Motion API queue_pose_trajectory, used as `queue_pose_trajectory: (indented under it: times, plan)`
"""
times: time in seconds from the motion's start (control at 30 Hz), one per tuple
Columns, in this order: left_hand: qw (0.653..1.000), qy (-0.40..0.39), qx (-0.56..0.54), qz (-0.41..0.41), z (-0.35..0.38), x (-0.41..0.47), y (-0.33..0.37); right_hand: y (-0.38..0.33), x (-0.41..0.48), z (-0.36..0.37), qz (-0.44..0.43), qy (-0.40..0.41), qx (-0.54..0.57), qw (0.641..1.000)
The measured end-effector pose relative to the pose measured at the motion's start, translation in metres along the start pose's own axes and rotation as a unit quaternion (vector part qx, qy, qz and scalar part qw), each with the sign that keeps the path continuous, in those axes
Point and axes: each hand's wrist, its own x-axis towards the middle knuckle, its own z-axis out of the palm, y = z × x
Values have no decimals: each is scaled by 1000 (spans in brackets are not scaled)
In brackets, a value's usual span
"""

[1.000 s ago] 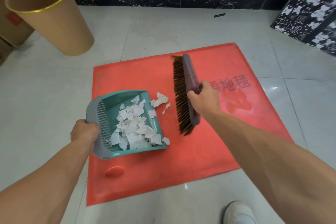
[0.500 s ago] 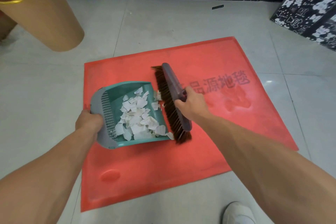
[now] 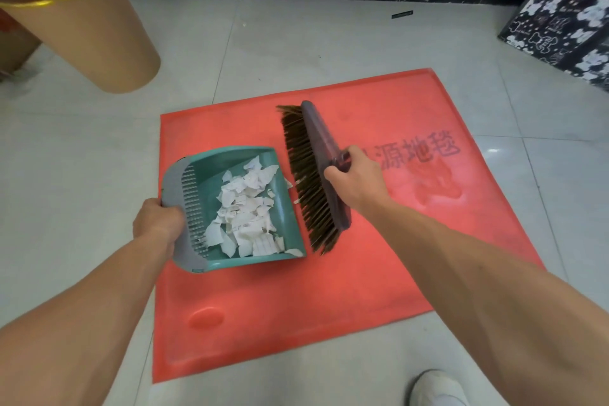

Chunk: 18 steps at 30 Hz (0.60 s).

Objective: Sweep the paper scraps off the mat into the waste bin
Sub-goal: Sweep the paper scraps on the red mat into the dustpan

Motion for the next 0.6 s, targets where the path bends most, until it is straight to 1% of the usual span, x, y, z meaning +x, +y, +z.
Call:
queue_pose_trajectory:
  times: [0.17, 0.3, 0.43, 0.6]
  plan:
    - [1000, 15, 20, 3, -23, 6, -13, 10, -1, -13, 14, 34, -59, 998]
    - [999, 11, 35, -5, -35, 5, -26, 21, -4, -14, 24, 38, -119, 992]
    - [999, 4, 27, -23, -32, 0, -38, 18, -8, -4, 20, 8, -106, 994]
    - [999, -2, -7, -37, -16, -12, -38, -1, -20, 28, -22, -55, -78, 995]
